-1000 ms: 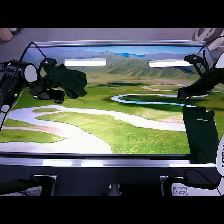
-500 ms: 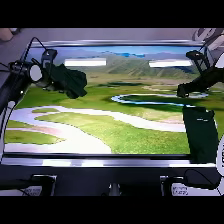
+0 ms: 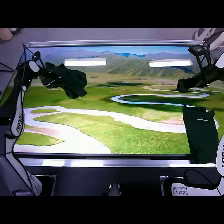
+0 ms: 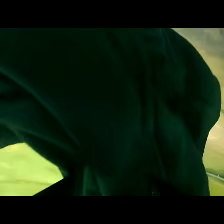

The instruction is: Fold the shirts.

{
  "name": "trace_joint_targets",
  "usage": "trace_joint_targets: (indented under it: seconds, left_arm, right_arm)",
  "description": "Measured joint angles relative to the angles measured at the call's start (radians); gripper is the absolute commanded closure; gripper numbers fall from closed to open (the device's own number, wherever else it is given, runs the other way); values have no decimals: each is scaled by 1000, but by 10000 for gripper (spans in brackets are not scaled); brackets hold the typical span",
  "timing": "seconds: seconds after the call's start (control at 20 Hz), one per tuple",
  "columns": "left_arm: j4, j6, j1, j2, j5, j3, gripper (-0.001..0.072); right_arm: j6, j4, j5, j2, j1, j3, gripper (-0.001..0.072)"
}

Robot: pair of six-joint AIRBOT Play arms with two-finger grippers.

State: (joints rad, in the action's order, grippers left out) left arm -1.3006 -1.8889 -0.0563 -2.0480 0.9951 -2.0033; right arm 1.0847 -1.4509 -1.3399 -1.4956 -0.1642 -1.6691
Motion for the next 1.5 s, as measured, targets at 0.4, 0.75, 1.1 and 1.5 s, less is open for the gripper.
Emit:
trace_joint_targets:
  seconds: [0.4,0.75,1.1,1.5]
  left_arm:
    - [91,16,-1,-92,-89,-24,685]
    - [103,369,101,293,-54,-27,686]
    - [93,456,367,715,34,60,686]
    - [66,308,765,719,-18,491,360]
  right_arm:
    - [-8,0,30,0,0,0,42]
    - [-11,-1,34,90,0,-21,43]
    - [-41,-1,-85,408,0,-28,43]
    - [-26,18,-380,600,0,-24,43]
